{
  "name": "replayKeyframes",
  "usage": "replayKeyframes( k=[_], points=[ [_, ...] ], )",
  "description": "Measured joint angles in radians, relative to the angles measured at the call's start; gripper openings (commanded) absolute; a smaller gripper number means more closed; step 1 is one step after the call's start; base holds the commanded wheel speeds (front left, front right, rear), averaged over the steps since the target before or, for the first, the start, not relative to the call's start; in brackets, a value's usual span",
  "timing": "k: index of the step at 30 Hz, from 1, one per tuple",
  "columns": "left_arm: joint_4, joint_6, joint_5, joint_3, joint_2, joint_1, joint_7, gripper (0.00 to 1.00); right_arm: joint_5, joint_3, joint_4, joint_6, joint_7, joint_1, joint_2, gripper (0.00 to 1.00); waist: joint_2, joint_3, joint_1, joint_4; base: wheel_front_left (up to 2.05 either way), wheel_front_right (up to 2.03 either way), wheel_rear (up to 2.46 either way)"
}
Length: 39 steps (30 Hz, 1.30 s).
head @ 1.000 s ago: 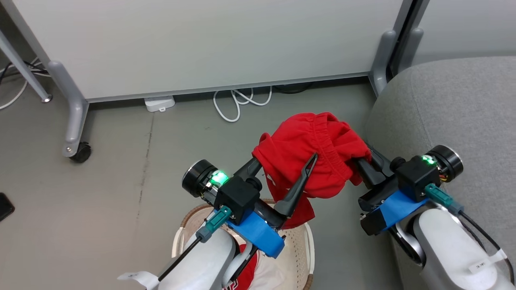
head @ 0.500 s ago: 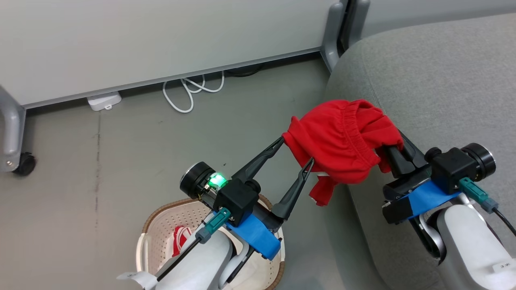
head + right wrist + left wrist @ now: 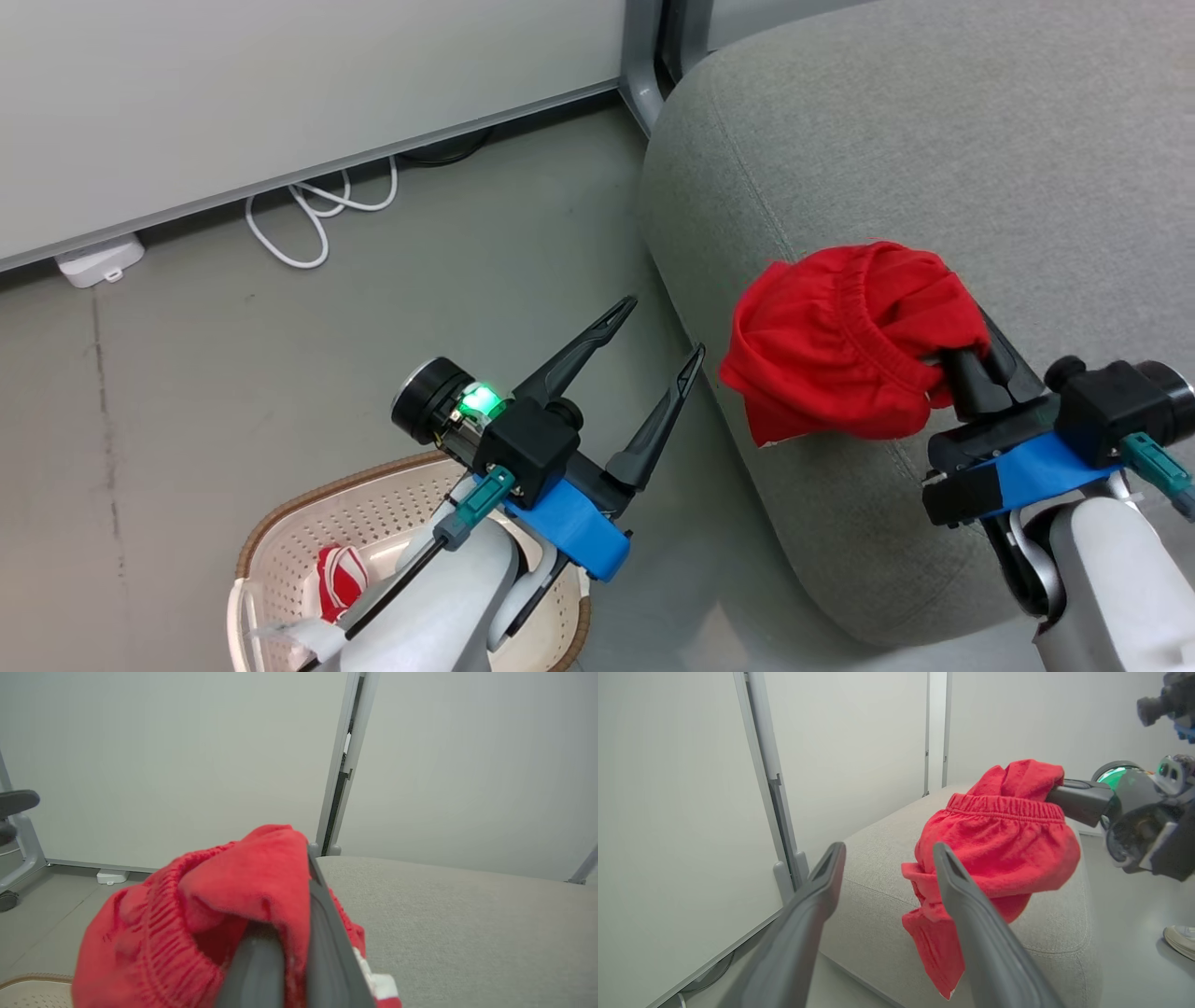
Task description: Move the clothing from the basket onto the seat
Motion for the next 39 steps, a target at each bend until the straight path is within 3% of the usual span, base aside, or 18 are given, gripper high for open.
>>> replayKeyframes(
  k=[11,23,33,39],
  points=[
    [0.01,0.0,0.005,-0.005,-0.01,-0.019,0.0,1.0,-0.009,-0.072,-0.033,0.0,0.0,0.073,0.025,0.0,0.0,0.004,0.0,-0.04,0.0,0.0,0.0],
    [0.011,-0.001,0.008,0.001,-0.014,-0.034,0.0,1.0,-0.014,-0.106,-0.067,0.0,0.0,0.056,0.051,0.0,0.0,0.029,0.0001,-0.032,0.0,0.0,0.0],
    [-0.019,-0.001,0.042,0.014,-0.012,-0.078,0.0,1.0,-0.001,-0.233,-0.109,0.0,0.0,-0.162,0.049,0.0,0.0,0.123,0.0001,-0.021,0.0,0.0,0.0],
    [-0.037,0.0,0.075,0.008,-0.005,-0.145,0.002,1.0,0.002,-0.348,-0.13,0.0,0.0,-0.347,-0.016,0.0,0.0,0.231,0.0001,-0.011,0.0,0.0,0.0]
  ],
)
